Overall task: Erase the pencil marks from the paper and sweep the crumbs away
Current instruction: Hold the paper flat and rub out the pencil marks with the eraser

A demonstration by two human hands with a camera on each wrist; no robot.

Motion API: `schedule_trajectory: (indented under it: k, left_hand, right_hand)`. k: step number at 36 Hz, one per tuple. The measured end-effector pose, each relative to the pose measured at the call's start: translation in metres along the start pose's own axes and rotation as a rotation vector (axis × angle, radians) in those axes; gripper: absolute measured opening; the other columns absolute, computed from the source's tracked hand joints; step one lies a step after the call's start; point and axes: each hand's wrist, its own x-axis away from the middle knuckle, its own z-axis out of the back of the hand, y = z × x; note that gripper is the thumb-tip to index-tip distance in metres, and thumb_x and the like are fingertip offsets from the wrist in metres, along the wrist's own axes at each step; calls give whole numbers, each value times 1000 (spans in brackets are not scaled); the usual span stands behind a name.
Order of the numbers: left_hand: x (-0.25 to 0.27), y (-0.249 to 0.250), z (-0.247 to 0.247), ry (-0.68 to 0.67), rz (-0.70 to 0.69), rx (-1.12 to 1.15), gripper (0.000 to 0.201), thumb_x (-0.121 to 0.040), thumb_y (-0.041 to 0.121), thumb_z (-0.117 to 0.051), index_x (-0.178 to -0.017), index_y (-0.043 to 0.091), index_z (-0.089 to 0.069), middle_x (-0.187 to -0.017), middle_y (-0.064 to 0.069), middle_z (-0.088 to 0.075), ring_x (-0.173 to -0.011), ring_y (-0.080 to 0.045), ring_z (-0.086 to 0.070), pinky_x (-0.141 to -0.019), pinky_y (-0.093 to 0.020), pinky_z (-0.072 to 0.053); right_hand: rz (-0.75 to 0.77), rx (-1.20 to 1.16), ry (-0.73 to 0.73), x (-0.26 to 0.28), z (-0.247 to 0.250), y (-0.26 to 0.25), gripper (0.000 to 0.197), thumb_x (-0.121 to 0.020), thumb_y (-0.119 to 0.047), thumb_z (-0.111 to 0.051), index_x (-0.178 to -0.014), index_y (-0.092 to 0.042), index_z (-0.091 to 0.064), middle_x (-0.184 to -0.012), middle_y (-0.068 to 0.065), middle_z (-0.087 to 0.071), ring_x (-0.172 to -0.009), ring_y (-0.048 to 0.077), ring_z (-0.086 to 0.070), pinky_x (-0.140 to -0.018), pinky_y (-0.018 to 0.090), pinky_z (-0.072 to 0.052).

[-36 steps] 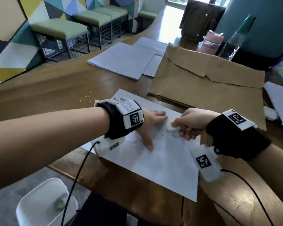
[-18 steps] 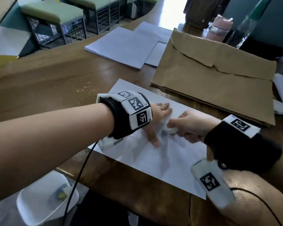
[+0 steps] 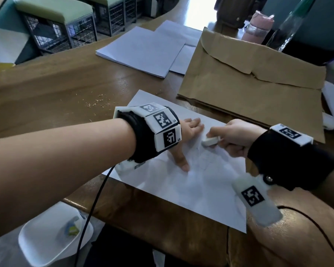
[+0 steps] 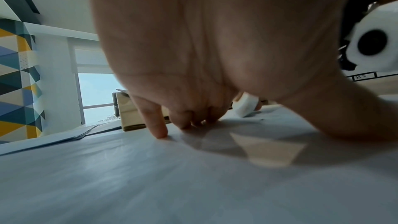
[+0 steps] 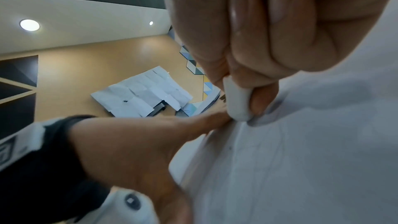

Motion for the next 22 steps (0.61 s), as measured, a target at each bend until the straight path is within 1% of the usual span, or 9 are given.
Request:
schedule_trajectory:
  k: [3,5,8,10,12,15,17,20,22]
  left_hand:
    - [-1,0,-1,5,1,11,123,-72,54,-70,-150,13,16,-158,-3,17,-147,-18,8,-117,-34,-2]
    - [-1,0,-2,13,-4,5,123,-73,54,-70,-149,11,16,-158,-6,17,-147,-20,9,-117,-33,-2]
    - [-1,0,-2,15,-9,-4,123,-73,55,-68,-149,10,17,-158,-6,18,-147,-19,10,-117,-32,-1]
    - [-1,0,-1,4,-15,6,122,-73,54,-70,-149,12,16,-158,-5,18,-147,-19,10,-117,-33,-1]
    - [-1,-2,-1,-11,-22,20,122,-72,53,-71,-150,18,16,-158,-3,18,-147,-19,11,-118,-37,-2]
    - [-2,-4,0,-23,-35,25,122,-71,53,-72,-149,23,17,-158,-2,20,-147,-20,12,-118,-41,-2]
    - [-4,-4,-1,-22,-38,19,122,-70,55,-71,-149,23,17,-157,-3,21,-147,-20,13,-118,-42,-1]
    - [-4,-5,-2,-24,-35,5,126,-68,59,-71,-148,23,19,-157,-3,23,-146,-21,14,-118,-43,-1]
    - [-4,-4,-3,-39,-34,-11,128,-66,59,-72,-148,22,20,-156,-4,24,-146,-22,15,-118,-44,-1]
  right_hand:
    - [14,-2,23,0,-2,1,24,-86,-17,-56,-66,-5,-53,-28,-7,-35,-26,7,-16,-33,8,-15]
    - [33,59,-45,6,-15,3,27,-86,-19,-57,-62,-8,-53,-28,-7,-38,-26,7,-18,-32,9,-16]
    - [13,84,-142,11,-22,4,25,-88,-20,-57,-67,-6,-55,-27,-6,-39,-24,6,-19,-31,9,-16]
    - [5,16,-88,6,-11,4,22,-88,-20,-56,-71,-6,-52,-27,-7,-36,-23,5,-16,-32,7,-14]
    - [3,-51,7,1,0,2,16,-86,-17,-56,-77,-5,-54,-29,-8,-36,-24,5,-15,-32,8,-13]
    - [34,-29,58,2,-1,6,21,-84,-18,-57,-67,-6,-54,-29,-8,-37,-24,6,-18,-32,9,-15]
    - [47,66,12,7,-14,12,27,-84,-18,-58,-60,-7,-55,-28,-7,-39,-24,7,-22,-31,10,-18]
    - [15,152,-133,17,-24,13,25,-83,-19,-60,-62,-7,-60,-31,-7,-41,-26,7,-24,-31,12,-19]
    - [26,112,-110,11,-15,11,27,-83,-19,-61,-59,-7,-57,-31,-6,-38,-26,7,-21,-33,11,-16]
